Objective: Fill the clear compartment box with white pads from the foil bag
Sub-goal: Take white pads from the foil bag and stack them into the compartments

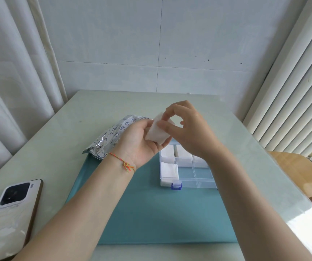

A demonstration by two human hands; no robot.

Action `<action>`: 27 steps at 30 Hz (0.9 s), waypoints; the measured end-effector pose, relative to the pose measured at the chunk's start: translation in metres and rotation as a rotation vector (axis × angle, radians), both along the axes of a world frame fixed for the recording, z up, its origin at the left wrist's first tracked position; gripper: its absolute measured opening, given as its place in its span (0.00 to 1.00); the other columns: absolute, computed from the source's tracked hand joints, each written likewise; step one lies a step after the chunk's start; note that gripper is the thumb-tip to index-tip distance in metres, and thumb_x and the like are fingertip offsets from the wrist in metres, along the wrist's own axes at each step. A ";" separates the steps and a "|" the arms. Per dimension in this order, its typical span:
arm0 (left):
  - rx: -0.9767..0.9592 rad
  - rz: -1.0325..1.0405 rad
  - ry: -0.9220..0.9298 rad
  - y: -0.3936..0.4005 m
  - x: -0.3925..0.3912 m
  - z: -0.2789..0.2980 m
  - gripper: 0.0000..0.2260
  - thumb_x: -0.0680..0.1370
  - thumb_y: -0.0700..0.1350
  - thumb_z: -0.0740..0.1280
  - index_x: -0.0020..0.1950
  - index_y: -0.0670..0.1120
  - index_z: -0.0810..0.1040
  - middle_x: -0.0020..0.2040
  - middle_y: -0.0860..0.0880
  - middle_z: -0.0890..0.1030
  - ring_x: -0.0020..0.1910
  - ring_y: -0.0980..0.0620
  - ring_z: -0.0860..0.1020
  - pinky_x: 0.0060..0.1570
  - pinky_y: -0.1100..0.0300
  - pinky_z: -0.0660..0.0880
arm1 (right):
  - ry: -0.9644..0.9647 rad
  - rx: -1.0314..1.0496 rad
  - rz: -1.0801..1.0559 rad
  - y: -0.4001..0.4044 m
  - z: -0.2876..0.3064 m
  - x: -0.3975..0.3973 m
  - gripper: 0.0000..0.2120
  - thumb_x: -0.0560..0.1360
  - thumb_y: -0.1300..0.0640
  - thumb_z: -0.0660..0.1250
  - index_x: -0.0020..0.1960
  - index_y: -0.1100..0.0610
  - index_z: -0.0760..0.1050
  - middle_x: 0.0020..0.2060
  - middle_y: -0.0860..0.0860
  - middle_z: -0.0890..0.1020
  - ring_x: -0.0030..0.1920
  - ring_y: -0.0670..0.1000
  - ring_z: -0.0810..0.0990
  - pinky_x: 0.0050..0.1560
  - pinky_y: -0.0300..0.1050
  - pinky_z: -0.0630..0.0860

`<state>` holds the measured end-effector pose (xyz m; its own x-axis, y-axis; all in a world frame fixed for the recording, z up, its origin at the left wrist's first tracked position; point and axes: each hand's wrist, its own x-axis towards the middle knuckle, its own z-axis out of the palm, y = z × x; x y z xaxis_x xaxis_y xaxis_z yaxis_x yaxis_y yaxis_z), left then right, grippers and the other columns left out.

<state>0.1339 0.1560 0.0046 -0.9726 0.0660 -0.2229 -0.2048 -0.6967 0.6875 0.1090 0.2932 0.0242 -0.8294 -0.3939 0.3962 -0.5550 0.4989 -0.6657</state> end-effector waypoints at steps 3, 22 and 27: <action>0.010 -0.031 0.012 0.000 0.001 0.001 0.10 0.81 0.39 0.56 0.53 0.38 0.75 0.44 0.41 0.80 0.39 0.47 0.81 0.44 0.54 0.79 | 0.015 -0.010 -0.068 0.005 0.001 -0.005 0.05 0.75 0.50 0.70 0.45 0.50 0.77 0.53 0.45 0.74 0.55 0.44 0.73 0.48 0.27 0.66; 0.096 -0.100 0.045 0.003 0.005 0.005 0.13 0.82 0.45 0.58 0.58 0.37 0.74 0.46 0.39 0.81 0.43 0.44 0.82 0.50 0.50 0.80 | 0.076 -0.080 -0.174 0.001 -0.016 -0.015 0.05 0.76 0.51 0.68 0.44 0.52 0.75 0.49 0.47 0.77 0.52 0.44 0.75 0.43 0.25 0.64; 0.054 -0.102 0.071 0.003 0.004 0.003 0.09 0.81 0.40 0.60 0.58 0.38 0.75 0.45 0.42 0.81 0.41 0.47 0.82 0.47 0.55 0.80 | 0.102 -0.086 -0.171 0.001 -0.018 -0.017 0.06 0.75 0.52 0.70 0.44 0.53 0.74 0.46 0.48 0.78 0.49 0.44 0.75 0.44 0.24 0.65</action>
<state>0.1382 0.1590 0.0077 -0.9736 0.1749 -0.1469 -0.2281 -0.7111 0.6651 0.0922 0.2941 0.0057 -0.8352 -0.2120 0.5074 -0.5337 0.5354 -0.6546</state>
